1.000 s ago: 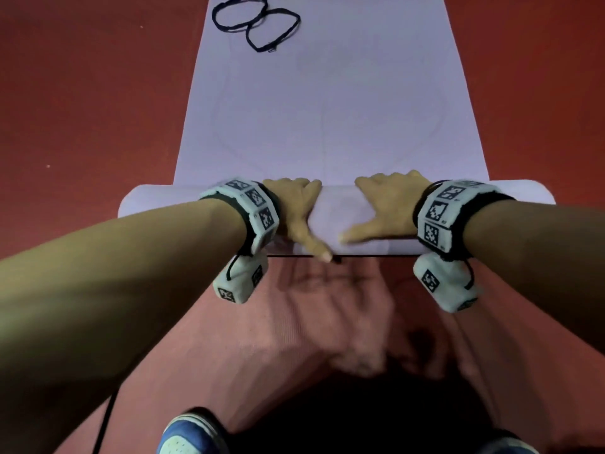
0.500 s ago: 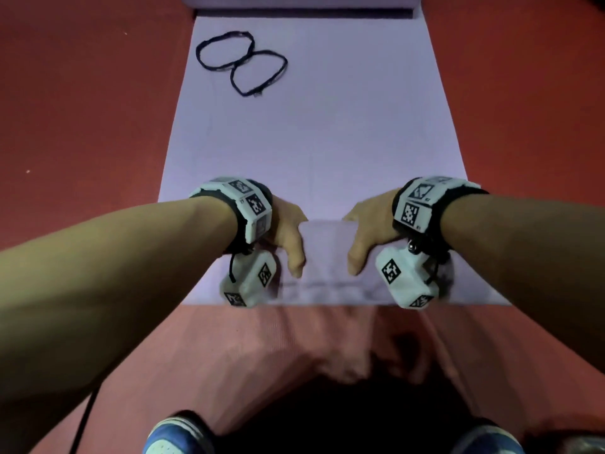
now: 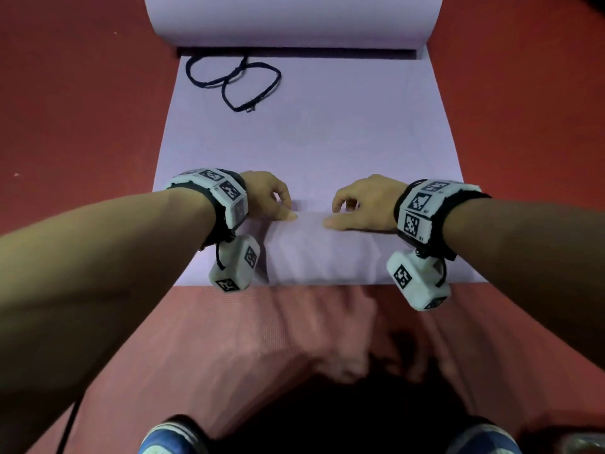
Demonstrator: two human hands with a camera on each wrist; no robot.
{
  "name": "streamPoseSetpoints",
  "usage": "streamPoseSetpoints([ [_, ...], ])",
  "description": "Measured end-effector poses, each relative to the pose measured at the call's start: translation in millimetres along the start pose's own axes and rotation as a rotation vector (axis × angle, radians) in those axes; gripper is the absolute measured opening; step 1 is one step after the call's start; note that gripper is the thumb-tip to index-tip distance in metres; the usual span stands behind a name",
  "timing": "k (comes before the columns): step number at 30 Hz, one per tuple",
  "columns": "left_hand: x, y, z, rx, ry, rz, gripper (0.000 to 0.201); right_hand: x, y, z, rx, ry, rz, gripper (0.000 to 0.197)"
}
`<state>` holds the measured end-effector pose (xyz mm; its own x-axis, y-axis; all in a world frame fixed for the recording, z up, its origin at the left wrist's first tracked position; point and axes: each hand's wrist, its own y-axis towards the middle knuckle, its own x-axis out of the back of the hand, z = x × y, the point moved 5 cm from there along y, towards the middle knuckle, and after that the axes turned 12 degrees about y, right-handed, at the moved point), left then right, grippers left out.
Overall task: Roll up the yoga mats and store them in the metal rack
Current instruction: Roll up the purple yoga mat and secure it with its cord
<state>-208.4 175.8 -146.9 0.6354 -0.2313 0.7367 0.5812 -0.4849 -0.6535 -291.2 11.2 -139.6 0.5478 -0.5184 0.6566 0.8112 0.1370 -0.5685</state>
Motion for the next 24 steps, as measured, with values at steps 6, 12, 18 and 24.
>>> streamPoseSetpoints([
  [6,-14.4,-8.5,-10.2,-0.02,0.124,0.114,0.074,-29.5,-0.5,9.7,-0.051,-0.209,0.166,0.104],
  [12,-20.8,-10.0,-18.3,-0.108,0.049,0.179,0.084,-9.1,4.7,14.7,-0.046,-0.104,0.147,0.083],
  [18,-64.0,-29.2,-25.8,-0.162,-0.238,0.555,0.058,-35.9,-3.7,9.0,-0.152,-0.026,0.477,0.067],
  [24,-32.0,-13.0,-9.7,-0.054,-0.133,0.173,0.059,-10.1,9.5,5.2,-0.047,0.041,0.154,0.078],
])
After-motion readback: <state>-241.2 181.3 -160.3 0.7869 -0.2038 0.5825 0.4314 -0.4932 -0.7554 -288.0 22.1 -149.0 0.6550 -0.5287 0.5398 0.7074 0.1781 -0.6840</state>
